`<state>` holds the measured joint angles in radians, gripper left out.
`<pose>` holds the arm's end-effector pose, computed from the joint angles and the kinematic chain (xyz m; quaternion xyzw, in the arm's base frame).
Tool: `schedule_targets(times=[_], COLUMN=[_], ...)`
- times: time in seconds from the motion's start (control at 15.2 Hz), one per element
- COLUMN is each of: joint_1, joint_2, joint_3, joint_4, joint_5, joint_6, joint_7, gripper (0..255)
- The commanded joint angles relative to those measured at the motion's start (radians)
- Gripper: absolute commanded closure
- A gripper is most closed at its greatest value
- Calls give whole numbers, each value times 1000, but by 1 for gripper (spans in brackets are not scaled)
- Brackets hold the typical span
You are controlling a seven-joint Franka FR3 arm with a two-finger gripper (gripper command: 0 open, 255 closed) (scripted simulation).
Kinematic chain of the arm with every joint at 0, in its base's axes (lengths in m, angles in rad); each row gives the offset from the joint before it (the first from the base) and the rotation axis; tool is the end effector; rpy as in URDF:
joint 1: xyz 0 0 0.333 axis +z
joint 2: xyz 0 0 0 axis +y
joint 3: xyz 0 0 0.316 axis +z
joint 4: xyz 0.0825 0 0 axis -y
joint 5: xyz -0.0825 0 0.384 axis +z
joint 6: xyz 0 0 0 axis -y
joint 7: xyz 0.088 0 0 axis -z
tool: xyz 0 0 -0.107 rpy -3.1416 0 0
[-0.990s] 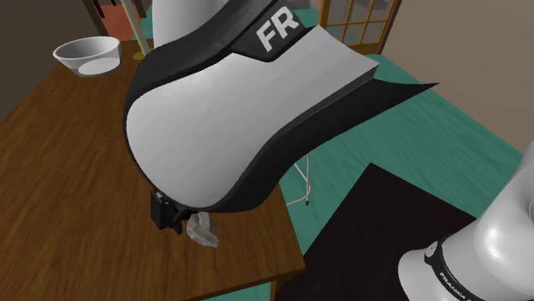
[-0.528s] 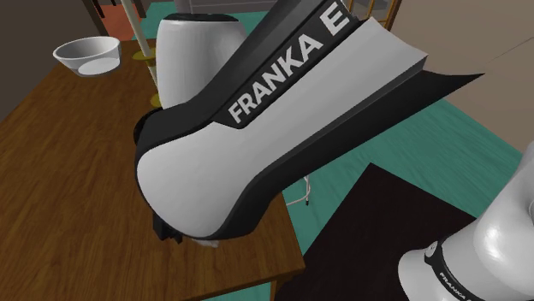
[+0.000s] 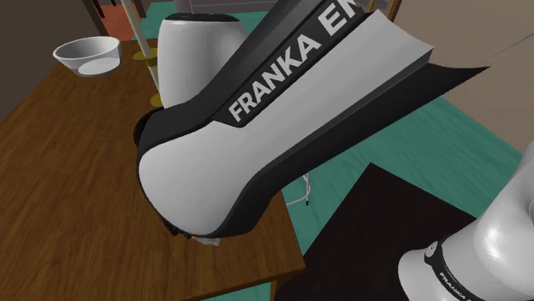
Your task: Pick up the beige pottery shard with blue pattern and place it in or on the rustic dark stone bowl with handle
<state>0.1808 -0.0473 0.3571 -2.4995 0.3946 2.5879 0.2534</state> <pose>0.4126 0.2372 0.3124 -0.9920 0.0187 -0.0205 0.1232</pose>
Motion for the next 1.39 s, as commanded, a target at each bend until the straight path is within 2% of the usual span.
schedule_targets(times=[0.0, 0.46, 1.32], joint_1=[2, 3, -6], joint_2=[4, 4, -133], joint_3=[3, 3, -12], joint_4=[0, 0, 60], joint_5=[1, 1, -17], joint_6=[2, 2, -192], joint_7=[0, 0, 37], gripper=[255, 255, 255])
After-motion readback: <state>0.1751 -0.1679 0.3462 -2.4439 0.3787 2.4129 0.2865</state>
